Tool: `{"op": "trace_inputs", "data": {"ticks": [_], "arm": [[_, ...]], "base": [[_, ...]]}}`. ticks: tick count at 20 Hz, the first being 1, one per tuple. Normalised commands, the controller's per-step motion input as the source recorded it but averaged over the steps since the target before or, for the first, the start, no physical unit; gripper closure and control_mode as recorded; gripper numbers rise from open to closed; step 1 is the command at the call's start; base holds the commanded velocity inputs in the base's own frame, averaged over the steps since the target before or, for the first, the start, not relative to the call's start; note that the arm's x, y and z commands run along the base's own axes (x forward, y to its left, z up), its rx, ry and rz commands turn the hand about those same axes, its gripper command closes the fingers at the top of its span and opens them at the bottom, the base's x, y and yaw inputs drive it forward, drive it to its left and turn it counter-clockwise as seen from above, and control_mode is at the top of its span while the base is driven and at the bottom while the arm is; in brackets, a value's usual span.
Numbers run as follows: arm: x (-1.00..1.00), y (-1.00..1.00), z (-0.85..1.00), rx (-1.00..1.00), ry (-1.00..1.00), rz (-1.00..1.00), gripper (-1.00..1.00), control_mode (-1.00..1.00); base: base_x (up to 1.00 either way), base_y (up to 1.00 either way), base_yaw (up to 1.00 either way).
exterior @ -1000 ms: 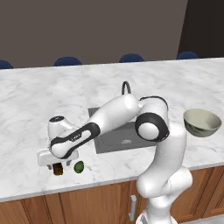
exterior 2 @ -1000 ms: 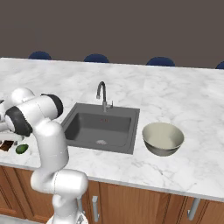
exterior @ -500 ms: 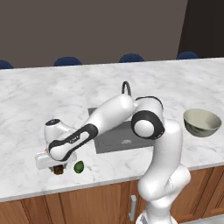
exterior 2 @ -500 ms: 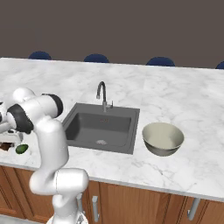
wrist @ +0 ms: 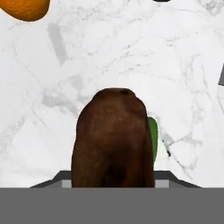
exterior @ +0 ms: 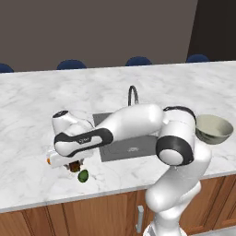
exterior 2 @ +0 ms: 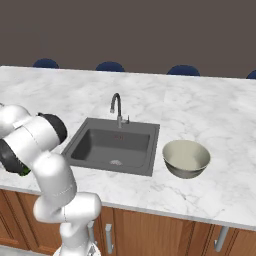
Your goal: There is a mixed pile of frozen fruits and vegetables on the counter. Locate all the frozen vegetables and place the items in a bowl on the counter. Take all the frozen fruits and defrost them in a running sink.
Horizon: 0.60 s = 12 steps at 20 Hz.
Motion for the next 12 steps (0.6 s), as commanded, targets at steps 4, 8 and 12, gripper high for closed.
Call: {"op": "trace_inputs", "data": {"ticks": [4, 8, 12], "arm": [[-0.09, -0.89, 0.42, 0.0, -0.03, -0.01, 1.0, -1.0], [0.0, -0.92, 0.36, 0.0, 0.03, -0.01, 1.0, -1.0], [-0.01, -0.99, 0.38, 0.0, 0.02, 0.0, 1.0, -1.0]], "base": [[0.0, 0.0, 0.0], [0.0, 0.0, 0.0], [0.0, 0.0, 0.0]]}}
